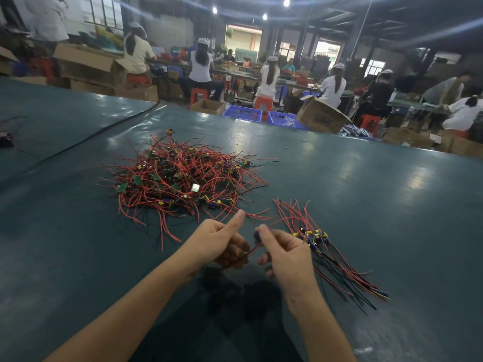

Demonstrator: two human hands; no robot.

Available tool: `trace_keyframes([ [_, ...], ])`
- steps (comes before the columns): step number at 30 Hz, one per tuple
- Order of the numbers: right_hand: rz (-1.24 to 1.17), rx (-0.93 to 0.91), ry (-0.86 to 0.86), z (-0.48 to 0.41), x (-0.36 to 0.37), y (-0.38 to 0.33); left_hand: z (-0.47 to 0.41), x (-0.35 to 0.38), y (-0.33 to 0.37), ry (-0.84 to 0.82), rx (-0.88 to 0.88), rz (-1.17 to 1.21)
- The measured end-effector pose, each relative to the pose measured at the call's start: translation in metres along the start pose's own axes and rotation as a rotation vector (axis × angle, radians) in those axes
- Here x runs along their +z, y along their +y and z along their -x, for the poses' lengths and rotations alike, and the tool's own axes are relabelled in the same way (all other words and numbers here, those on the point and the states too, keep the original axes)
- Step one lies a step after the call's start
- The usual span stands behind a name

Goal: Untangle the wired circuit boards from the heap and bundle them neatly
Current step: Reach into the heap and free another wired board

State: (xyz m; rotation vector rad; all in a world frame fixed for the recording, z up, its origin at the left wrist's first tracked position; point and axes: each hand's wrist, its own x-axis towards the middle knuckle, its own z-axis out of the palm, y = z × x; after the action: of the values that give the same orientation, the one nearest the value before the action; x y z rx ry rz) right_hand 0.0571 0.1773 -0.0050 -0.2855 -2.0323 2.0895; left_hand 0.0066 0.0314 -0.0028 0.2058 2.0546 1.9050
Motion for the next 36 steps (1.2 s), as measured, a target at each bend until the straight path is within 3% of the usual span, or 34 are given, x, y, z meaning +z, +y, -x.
trace_keyframes([
  [2,-0.163,0.044,0.114,-0.013,-0.001,-0.013,-0.004,-0.009,-0.004,0.135,0.049,-0.053],
  [5,-0.351,0.138,0.183,-0.063,-0.005,-0.059,-0.007,-0.022,-0.014,0.381,0.309,-0.215],
  [10,-0.020,0.253,0.207,-0.097,-0.012,-0.077,-0.012,-0.037,-0.026,0.540,0.571,-0.824],
  [14,-0.013,0.221,0.173,-0.071,-0.010,-0.034,-0.020,-0.044,-0.035,0.520,0.301,-1.104],
  [17,-0.096,0.150,0.132,-0.048,0.001,-0.016,-0.023,-0.048,-0.039,0.470,0.153,-1.185],
  [24,0.073,-0.063,0.107,-0.019,0.019,0.022,-0.023,-0.055,-0.037,0.464,0.245,-1.087],
  [29,0.091,-0.099,0.100,-0.017,0.016,0.030,-0.023,-0.051,-0.036,0.476,0.310,-0.968],
  [36,0.117,-0.144,0.100,-0.017,0.019,0.035,-0.026,-0.050,-0.039,0.532,0.225,-1.138],
])
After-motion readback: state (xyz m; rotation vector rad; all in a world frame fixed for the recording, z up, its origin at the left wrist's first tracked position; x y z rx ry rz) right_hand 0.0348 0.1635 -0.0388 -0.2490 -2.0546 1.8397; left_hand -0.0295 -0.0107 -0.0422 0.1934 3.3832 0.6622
